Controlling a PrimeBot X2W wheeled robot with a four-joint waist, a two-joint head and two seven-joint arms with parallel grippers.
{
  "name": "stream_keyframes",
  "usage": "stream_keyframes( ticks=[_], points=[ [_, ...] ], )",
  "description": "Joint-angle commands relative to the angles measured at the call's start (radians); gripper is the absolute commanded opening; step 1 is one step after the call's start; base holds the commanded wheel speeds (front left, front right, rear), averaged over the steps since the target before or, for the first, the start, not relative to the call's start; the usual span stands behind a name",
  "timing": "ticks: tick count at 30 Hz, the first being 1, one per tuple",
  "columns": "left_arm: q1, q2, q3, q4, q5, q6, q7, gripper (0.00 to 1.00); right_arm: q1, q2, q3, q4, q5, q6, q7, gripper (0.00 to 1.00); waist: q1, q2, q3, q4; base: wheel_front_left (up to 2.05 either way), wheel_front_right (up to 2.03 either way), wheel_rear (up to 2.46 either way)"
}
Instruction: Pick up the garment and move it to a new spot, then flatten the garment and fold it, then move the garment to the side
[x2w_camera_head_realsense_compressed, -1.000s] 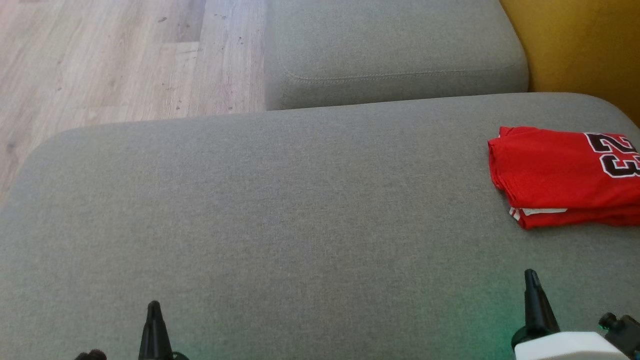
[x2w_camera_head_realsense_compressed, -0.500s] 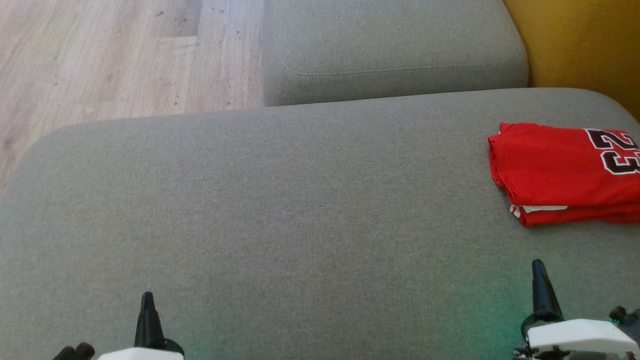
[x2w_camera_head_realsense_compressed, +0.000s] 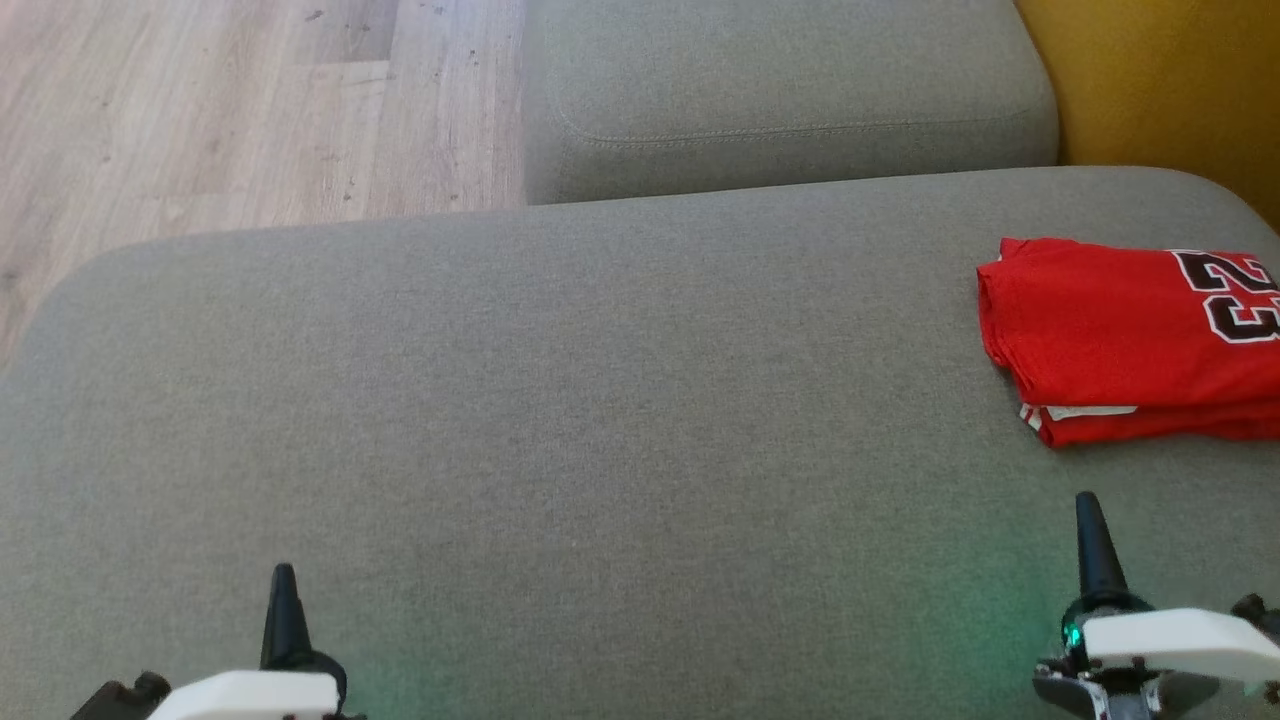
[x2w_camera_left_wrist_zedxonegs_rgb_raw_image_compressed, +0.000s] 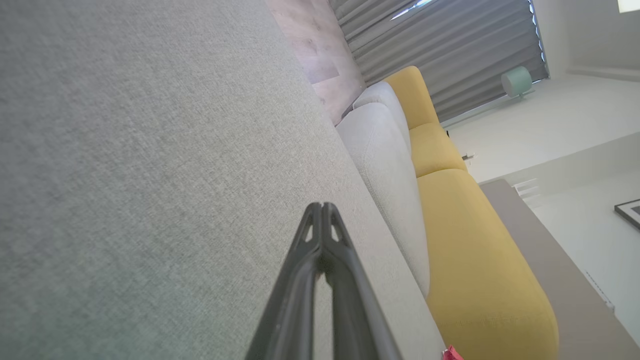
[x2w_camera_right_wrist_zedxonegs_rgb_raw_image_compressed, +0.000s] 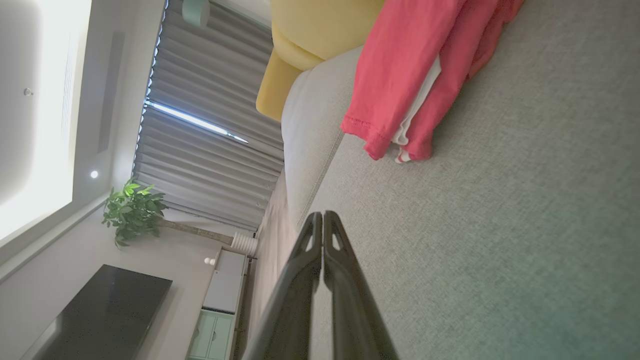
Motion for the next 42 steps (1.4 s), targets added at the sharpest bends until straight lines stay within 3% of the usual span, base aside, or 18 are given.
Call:
stream_keyframes(
  ticks=[1,38,42],
  points=[
    [-0.063,0.014,0.036,-0.024,-0.028,-0.012,0.004,0.0,-0.066,-0.021,0.006,-0.029,0.032,0.003,0.008,0.0,-0.0001,0.0,0.001,0.0,0.0,0.0,0.0],
    [-0.197,0.01,0.129,0.031,-0.452,-0.085,0.115,0.0,-0.184,-0.02,-0.057,-0.003,0.458,0.004,0.116,0.0,-0.0001,0.0,0.034,-0.008,0.0,0.0,0.0],
    [-0.198,0.008,0.132,0.032,-0.454,-0.085,0.117,0.0,-0.185,-0.019,-0.059,-0.003,0.46,0.004,0.118,0.0,-0.0001,0.0,0.034,-0.008,0.0,0.0,0.0]
  ],
)
